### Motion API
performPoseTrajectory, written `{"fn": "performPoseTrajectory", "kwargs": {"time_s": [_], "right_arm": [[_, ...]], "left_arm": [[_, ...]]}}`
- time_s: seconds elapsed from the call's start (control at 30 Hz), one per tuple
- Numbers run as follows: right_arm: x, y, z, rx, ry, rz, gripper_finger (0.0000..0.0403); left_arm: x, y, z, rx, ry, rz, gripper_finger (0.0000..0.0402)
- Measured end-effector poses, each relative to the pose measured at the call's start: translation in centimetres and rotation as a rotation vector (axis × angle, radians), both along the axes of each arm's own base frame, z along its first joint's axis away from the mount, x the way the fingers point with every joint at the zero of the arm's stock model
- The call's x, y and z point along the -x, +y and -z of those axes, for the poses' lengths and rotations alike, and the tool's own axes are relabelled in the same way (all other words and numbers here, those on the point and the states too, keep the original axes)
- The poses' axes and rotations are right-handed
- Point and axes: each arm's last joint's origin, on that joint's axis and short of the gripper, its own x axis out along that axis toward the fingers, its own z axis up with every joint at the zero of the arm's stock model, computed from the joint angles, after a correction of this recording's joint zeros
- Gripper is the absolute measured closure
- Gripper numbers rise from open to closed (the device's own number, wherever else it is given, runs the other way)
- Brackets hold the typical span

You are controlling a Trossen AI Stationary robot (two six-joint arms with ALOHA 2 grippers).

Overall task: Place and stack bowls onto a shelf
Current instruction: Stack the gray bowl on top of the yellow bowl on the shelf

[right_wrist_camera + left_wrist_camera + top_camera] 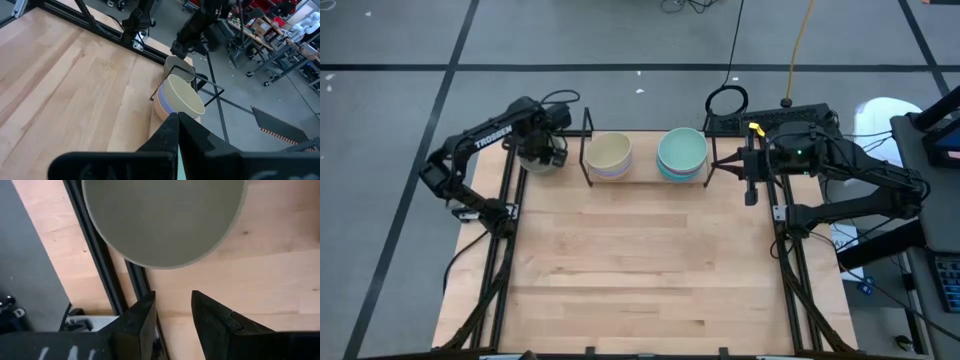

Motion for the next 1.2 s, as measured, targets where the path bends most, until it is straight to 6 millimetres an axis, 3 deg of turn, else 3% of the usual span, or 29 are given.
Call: {"fn": "performPoseTrajectory", "kwargs": {"time_s": [0.23,0.53,1.0,1.2], "right_arm": [[0.0,0.0,0.0,0.002,0.000,-0.001,0.0403],[0.0,0.0,0.0,0.017,0.002,-0.007,0.0403],[-0.1,0.0,-0.2,0.022,-0.024,-0.007,0.0403],[-0.1,0.0,-0.3,0.022,-0.028,-0.007,0.0403]], "left_arm": [[0.2,-0.2,2.1,0.049,0.010,0.163,0.0271],[-0.2,0.3,3.0,0.018,-0.025,0.329,0.0271],[0.8,-0.8,7.9,0.069,0.001,0.414,0.0271],[0.7,-0.9,8.0,0.045,0.042,0.434,0.0271]]}}
